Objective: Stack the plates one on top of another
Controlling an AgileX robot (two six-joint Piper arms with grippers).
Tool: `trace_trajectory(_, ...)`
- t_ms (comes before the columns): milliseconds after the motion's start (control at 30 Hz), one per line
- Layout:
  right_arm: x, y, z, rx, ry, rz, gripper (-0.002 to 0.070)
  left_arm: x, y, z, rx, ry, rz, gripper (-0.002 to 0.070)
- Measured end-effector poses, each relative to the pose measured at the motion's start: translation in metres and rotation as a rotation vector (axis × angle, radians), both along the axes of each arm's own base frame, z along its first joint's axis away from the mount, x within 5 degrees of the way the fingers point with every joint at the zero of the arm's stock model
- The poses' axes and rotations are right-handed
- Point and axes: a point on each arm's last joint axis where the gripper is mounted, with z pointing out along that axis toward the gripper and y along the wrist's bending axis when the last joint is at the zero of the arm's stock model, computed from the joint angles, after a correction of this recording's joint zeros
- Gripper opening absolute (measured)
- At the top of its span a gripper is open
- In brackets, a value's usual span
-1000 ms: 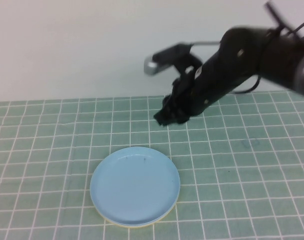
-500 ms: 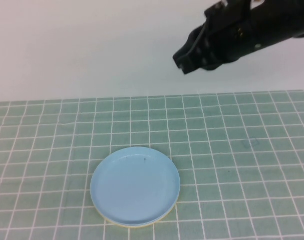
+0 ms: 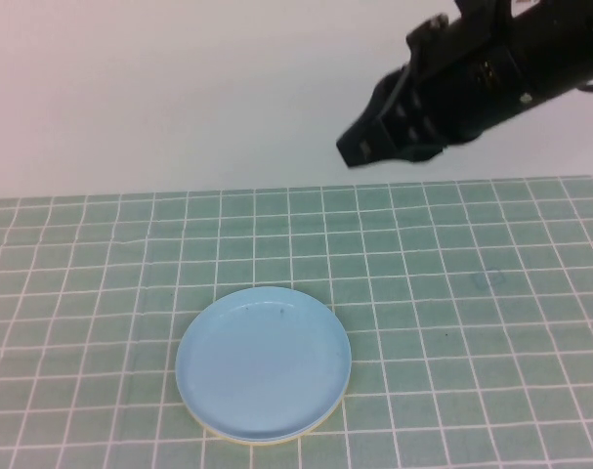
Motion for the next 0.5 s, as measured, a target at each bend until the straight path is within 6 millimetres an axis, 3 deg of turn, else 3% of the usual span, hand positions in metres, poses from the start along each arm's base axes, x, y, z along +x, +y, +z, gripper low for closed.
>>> trace_trajectory(333, 0.006, -0.005, 0.001, -0.065, -0.101, -0.010, 0.0001, 0.000, 0.000, 0.000, 0.000, 0.002, 0.000, -0.0001)
trace_trajectory(500, 0.011, -0.025, 0.015, -0.116, -0.244, -0.091, 0.0001, 0.000, 0.000, 0.000, 0.001, 0.002, 0.001, -0.0001)
